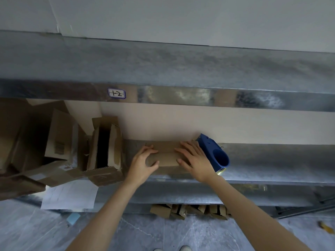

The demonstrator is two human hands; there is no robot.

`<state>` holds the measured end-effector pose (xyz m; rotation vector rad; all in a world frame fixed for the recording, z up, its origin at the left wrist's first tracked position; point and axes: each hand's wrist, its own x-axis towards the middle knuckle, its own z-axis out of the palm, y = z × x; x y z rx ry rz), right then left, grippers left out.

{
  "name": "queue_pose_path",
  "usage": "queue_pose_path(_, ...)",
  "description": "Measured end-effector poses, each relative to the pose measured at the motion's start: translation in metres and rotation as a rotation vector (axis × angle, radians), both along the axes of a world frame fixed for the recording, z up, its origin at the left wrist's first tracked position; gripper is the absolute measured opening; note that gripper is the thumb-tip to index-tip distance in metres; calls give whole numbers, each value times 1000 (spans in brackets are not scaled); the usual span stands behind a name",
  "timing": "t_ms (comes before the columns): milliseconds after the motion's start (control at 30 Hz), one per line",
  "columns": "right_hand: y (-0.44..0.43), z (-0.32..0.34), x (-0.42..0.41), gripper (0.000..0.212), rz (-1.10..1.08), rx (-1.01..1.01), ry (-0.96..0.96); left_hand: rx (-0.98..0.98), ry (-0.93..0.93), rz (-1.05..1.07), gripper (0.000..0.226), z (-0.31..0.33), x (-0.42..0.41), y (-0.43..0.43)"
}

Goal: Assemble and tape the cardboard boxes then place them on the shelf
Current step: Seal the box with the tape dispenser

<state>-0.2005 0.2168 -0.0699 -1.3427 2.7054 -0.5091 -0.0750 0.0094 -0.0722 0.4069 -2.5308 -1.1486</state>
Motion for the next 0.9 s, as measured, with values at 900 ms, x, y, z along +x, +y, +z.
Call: queue_pose_path(900, 55, -9, -41, 90, -437, 105, -378, 24, 32, 108, 36, -7, 0, 11)
